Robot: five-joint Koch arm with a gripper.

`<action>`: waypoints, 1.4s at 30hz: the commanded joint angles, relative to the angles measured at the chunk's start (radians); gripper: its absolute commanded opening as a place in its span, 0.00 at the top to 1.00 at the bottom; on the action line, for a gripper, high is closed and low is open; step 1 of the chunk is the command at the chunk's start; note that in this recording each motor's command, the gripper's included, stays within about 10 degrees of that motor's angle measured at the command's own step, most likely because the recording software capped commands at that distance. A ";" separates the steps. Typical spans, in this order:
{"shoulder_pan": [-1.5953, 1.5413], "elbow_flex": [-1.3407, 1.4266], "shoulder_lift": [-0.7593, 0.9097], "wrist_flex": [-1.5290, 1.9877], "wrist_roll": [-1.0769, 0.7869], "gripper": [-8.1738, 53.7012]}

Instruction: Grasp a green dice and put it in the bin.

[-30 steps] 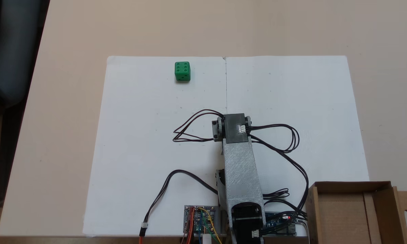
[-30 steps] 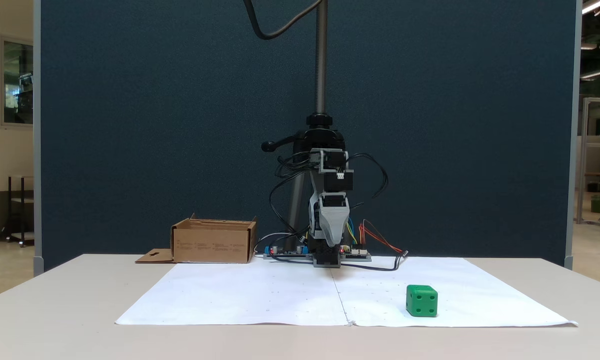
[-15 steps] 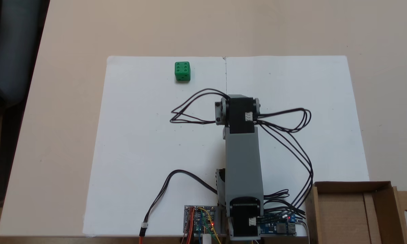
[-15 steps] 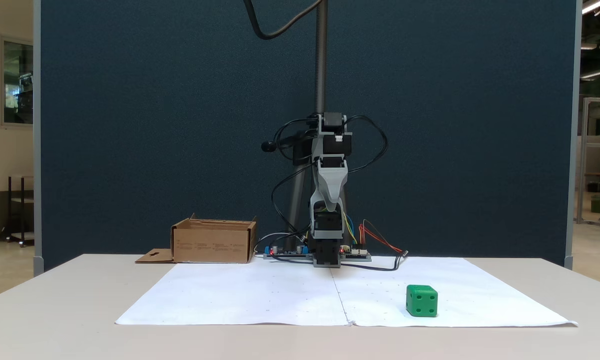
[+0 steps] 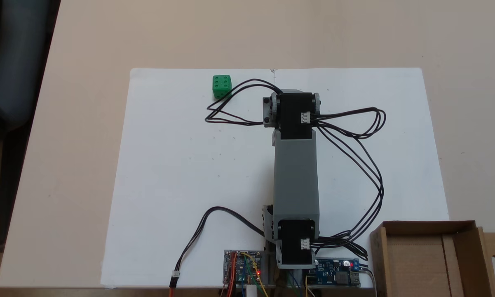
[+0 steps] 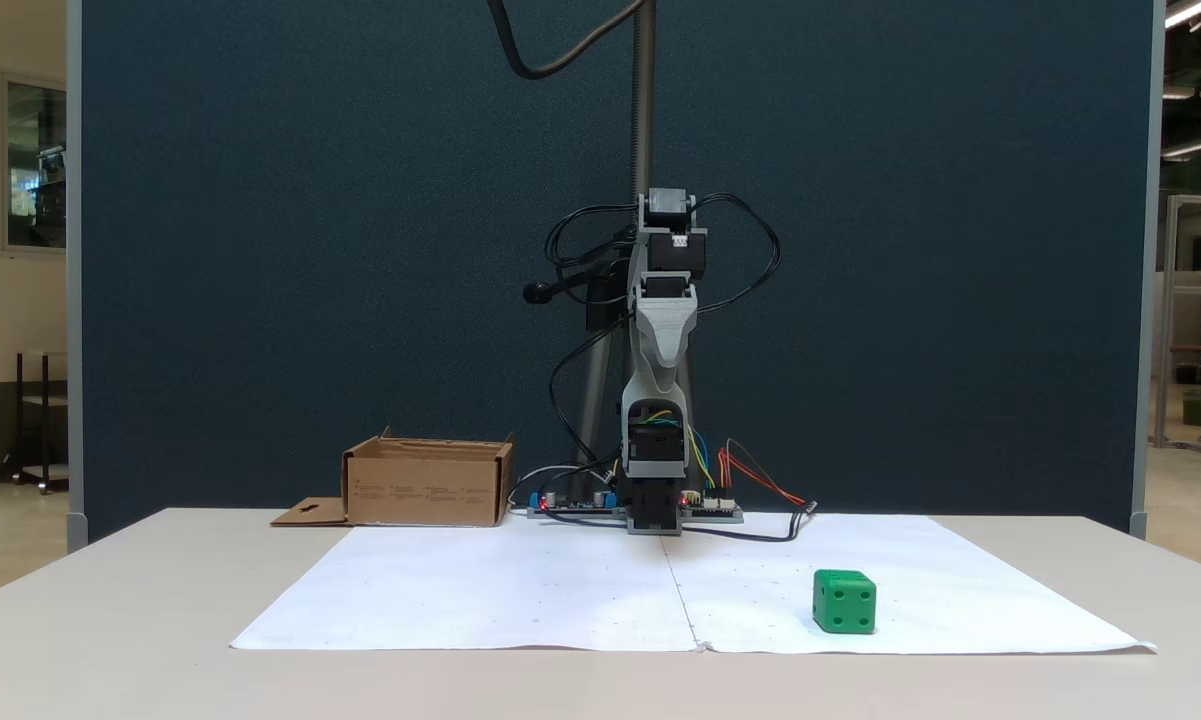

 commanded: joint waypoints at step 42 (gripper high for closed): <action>-0.417 -0.410 -0.433 0.196 0.334 0.18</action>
